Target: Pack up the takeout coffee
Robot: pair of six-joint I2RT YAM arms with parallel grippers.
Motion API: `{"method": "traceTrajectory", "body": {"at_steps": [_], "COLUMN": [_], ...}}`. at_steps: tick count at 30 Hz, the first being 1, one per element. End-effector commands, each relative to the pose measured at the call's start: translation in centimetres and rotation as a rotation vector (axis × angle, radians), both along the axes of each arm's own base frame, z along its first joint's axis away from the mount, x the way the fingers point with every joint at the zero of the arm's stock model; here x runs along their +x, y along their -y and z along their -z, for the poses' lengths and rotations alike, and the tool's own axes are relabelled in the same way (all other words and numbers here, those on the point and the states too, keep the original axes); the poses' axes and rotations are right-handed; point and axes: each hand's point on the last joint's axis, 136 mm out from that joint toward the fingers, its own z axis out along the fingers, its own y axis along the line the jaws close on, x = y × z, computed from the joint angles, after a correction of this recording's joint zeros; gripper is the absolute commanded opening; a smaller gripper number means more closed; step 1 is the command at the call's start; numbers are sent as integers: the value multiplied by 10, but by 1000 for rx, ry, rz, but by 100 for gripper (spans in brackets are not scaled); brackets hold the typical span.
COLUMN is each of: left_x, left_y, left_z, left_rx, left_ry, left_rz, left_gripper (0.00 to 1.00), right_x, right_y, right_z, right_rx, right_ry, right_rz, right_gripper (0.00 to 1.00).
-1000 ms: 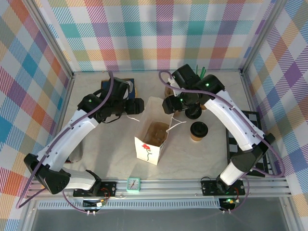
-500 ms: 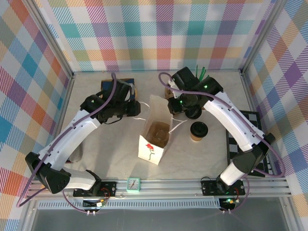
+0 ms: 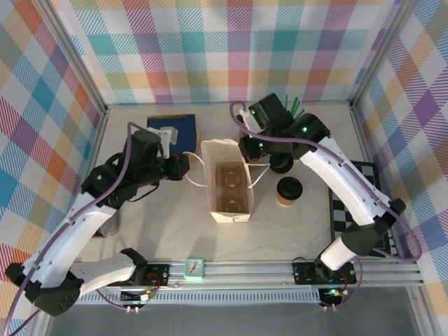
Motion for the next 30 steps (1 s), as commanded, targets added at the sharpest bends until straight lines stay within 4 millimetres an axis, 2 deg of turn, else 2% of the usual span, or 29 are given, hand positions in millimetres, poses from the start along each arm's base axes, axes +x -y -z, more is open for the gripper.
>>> {"method": "traceTrajectory", "body": {"at_steps": [1,7,13,19,27,30], "left_x": [-17,-42,-52,-53,-49,-44], "left_y": [12,8,6,8,9,7], "left_z": [-7,12,24,19,6,6], "left_rx": [-58,-34,-23,-22,-39,-31], "left_ry": [46,2,-16,-7,14,2], "left_rz": [99,140,152,159,141,105], "left_gripper": [12,12,12,12,12,13], "right_x": [-8,-30,-46,-47,-43,-37], "right_y": [-9,-16,-15,-8,-6,-11], "right_z": [-34,-41,-32,-27,-36,-22], "right_rx": [70,128,166,145,133,37], "right_ry": [202,352,423,419,441,381], "right_rz": [-65,-113,-133,-104,-89,-94], "right_gripper": [0,0,0,0,0,0]}}
